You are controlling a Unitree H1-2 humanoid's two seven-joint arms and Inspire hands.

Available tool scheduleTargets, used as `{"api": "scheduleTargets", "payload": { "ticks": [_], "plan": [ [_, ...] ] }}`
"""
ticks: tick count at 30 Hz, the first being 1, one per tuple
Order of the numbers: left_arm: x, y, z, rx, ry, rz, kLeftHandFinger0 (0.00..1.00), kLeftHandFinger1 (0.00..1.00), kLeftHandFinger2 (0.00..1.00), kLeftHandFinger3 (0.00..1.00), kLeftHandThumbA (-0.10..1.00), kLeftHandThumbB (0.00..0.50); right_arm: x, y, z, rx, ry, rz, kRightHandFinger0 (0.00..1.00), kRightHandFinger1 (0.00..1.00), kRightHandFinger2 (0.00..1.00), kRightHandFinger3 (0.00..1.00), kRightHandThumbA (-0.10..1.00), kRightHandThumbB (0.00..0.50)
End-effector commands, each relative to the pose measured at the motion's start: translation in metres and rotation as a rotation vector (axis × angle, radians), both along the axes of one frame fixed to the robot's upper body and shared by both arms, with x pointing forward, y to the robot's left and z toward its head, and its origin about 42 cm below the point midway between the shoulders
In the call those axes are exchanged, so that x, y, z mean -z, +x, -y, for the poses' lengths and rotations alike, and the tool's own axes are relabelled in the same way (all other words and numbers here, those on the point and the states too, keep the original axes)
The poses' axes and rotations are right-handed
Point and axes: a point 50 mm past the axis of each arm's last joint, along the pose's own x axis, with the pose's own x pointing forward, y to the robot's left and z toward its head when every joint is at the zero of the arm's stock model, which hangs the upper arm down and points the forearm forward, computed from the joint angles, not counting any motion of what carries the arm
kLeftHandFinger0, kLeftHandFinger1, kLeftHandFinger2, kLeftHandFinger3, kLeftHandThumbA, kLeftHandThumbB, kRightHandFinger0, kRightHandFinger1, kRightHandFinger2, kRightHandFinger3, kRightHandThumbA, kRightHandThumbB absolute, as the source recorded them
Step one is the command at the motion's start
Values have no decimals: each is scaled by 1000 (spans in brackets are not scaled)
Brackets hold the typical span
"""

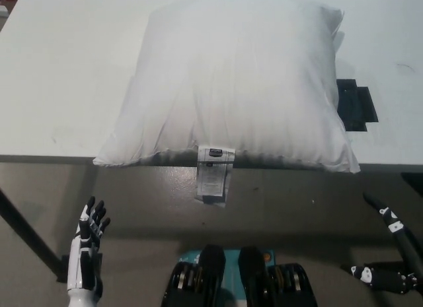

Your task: The robot uses both hands to lift the pillow and then drops it on the table

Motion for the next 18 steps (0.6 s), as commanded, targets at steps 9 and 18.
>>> {"api": "scheduleTargets", "payload": {
  "ticks": [9,18],
  "plan": [
    [-9,13,-4,73,48,49,1000,1000,1000,1000,1000,208,-11,8,-2,-8,18,46,1000,1000,1000,1000,1000,215],
    [-8,13,-4,69,66,43,1000,1000,1000,1000,1000,217,-11,8,-2,-3,11,31,1000,1000,1000,1000,1000,217]
  ]
}}
